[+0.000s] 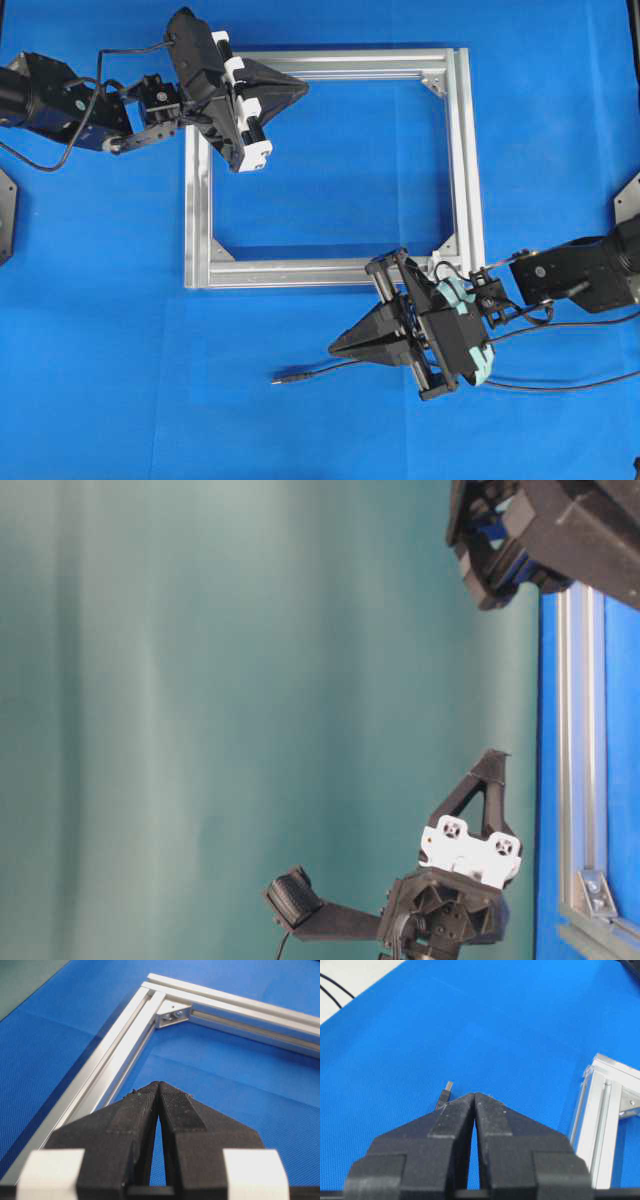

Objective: Insert the wire through the string loop located on the right side.
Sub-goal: 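Lower the open right gripper over the black USB cable plug end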

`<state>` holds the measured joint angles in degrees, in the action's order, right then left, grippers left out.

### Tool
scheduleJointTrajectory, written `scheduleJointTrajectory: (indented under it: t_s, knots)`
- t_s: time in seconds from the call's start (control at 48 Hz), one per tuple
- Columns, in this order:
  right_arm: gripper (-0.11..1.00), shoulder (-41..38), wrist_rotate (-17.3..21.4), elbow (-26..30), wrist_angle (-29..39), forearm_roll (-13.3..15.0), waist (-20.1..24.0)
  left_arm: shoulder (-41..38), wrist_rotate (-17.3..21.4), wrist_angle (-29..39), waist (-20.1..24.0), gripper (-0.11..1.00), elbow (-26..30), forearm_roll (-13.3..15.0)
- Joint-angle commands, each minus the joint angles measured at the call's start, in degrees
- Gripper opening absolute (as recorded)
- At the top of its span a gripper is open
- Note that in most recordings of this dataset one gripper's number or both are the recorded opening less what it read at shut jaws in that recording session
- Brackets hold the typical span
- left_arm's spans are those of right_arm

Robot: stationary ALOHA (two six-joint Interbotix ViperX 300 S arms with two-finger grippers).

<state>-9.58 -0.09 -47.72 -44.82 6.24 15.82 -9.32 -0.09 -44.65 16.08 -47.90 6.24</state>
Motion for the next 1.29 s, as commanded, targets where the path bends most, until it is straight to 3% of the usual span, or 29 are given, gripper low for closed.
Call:
scheduleJointTrajectory:
  t_s: [0.0,0.125,0.646,0.729,0.792,1.041,1.271]
  knots:
    - [0.0,2.81,-0.09,0.7,-0.09,0.0,1.14,2.2,0.26,0.18,-0.09,0.0,0.35,-0.79]
    - [-0.06,3.69,-0.09,0.62,1.76,0.0,1.67,2.29,0.26,0.26,0.0,0.0,0.0,-0.79]
    - [-0.03,3.69,3.6,0.97,2.64,-0.09,1.85,2.2,0.26,0.26,0.0,0.0,0.35,-0.88]
    - [0.06,3.6,4.04,1.05,2.64,-0.09,1.93,2.2,0.26,0.35,0.0,0.0,0.44,-0.88]
    - [0.2,3.52,4.39,1.14,2.64,-0.35,1.93,2.29,0.26,0.35,0.0,0.0,0.35,-0.88]
    - [0.91,3.16,4.83,1.85,2.64,-1.05,2.9,2.29,0.26,0.35,0.09,0.0,0.18,-0.97]
    - [0.9,2.46,4.83,2.29,3.25,-3.69,3.25,2.29,0.26,0.35,0.18,0.0,0.26,-0.97]
